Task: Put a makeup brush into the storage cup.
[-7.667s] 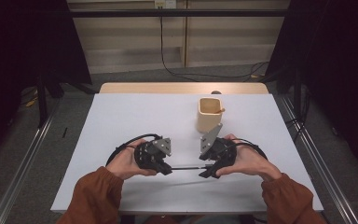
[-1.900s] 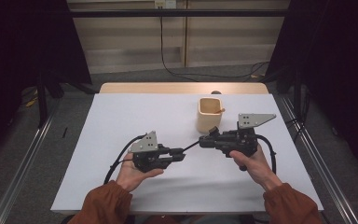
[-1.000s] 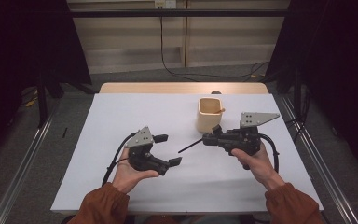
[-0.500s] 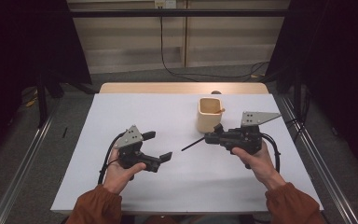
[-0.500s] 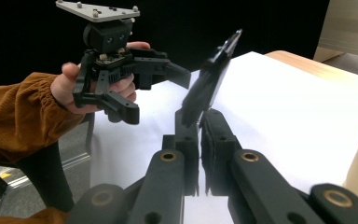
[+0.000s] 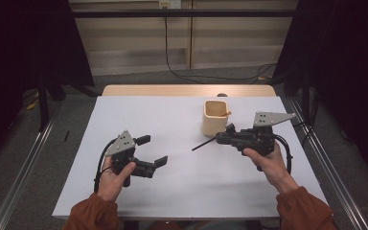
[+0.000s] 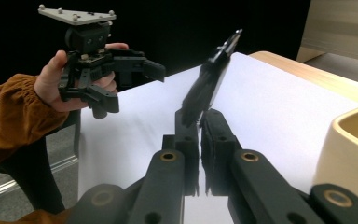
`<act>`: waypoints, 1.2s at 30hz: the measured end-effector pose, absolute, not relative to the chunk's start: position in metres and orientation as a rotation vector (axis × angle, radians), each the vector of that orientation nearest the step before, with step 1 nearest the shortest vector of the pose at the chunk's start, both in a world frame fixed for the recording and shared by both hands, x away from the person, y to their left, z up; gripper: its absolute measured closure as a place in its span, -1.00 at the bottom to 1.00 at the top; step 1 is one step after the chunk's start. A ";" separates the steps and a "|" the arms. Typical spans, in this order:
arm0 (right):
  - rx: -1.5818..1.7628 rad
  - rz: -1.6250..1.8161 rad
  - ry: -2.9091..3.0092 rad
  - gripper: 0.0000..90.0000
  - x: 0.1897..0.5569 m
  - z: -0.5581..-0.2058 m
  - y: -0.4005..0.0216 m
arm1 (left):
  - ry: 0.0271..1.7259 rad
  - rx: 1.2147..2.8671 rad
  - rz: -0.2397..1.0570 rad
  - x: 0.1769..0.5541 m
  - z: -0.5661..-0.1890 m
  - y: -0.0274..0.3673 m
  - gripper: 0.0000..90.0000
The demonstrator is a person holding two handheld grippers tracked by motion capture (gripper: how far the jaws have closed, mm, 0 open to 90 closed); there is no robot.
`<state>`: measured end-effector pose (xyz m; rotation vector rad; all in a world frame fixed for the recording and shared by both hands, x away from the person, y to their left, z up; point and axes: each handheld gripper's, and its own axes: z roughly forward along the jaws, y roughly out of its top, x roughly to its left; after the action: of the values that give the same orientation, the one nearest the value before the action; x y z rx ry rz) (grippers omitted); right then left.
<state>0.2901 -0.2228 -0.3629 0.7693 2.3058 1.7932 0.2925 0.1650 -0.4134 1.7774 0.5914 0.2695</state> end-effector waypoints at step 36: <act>0.866 1.727 2.236 0.91 0.305 -0.350 -0.246 | 0.629 1.757 0.368 0.271 -0.435 0.215 -0.97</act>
<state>0.3048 -0.2459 -0.3495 0.8663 2.2362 1.7271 0.2706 0.2145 -0.4349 1.7574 0.6295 0.3685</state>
